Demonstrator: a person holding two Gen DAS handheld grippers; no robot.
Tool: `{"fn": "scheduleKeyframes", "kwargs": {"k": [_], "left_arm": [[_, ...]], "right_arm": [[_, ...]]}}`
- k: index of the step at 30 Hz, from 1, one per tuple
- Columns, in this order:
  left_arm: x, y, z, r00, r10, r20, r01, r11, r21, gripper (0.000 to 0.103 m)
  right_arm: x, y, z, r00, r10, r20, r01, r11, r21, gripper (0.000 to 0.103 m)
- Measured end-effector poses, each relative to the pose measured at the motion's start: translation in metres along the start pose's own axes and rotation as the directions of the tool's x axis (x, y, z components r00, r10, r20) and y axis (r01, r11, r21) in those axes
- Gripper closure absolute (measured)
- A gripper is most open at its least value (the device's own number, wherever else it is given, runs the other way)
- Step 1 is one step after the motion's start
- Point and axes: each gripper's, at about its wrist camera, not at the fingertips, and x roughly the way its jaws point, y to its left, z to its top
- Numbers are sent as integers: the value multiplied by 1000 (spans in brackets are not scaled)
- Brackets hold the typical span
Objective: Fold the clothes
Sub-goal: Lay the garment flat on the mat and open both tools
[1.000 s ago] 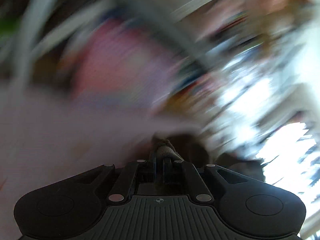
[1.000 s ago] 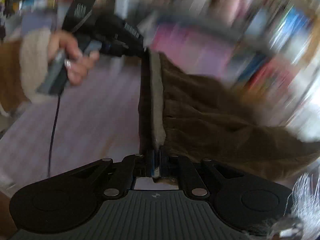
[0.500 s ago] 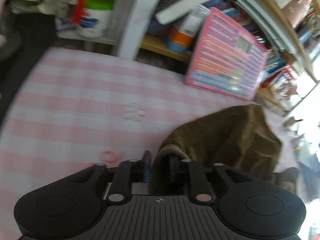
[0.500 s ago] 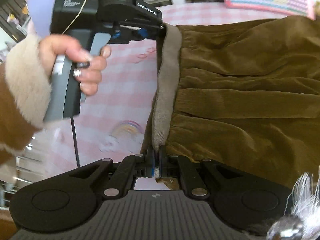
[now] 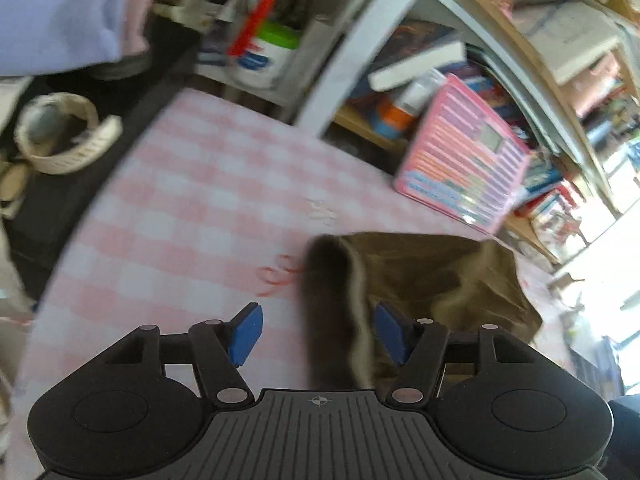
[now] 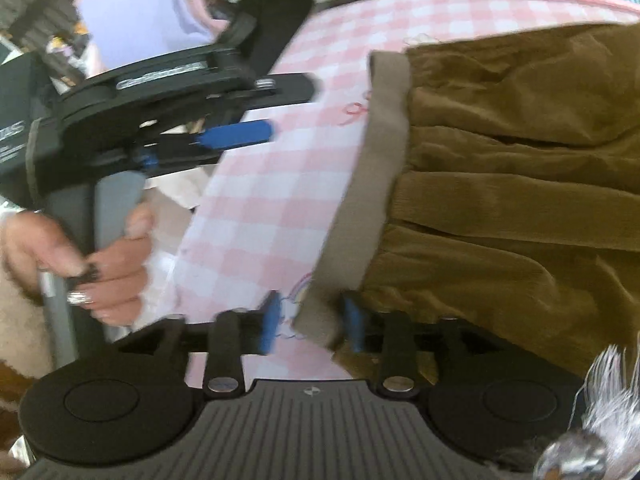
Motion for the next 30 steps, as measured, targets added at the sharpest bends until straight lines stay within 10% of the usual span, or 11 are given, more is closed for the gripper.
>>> {"fn": "scheduleKeyframes", "kwargs": {"k": [7, 13, 17, 20, 30], "left_arm": [[42, -25, 2, 1000, 17, -12, -16, 999, 36, 49], [64, -34, -2, 999, -28, -40, 29, 999, 34, 97], [44, -20, -2, 995, -31, 90, 36, 998, -59, 100], [72, 1, -7, 1000, 30, 5, -29, 996, -87, 96], [41, -3, -3, 992, 99, 76, -94, 993, -69, 79]], "right_arm": [[-61, -33, -19, 989, -86, 123, 69, 989, 131, 65], [-117, -85, -53, 943, -265, 201, 181, 916, 357, 65], [-133, -112, -77, 911, -360, 201, 235, 853, 466, 65], [-144, -121, -93, 892, -408, 197, 257, 814, 522, 65], [-173, -152, -93, 851, -480, 211, 307, 782, 542, 65]]}}
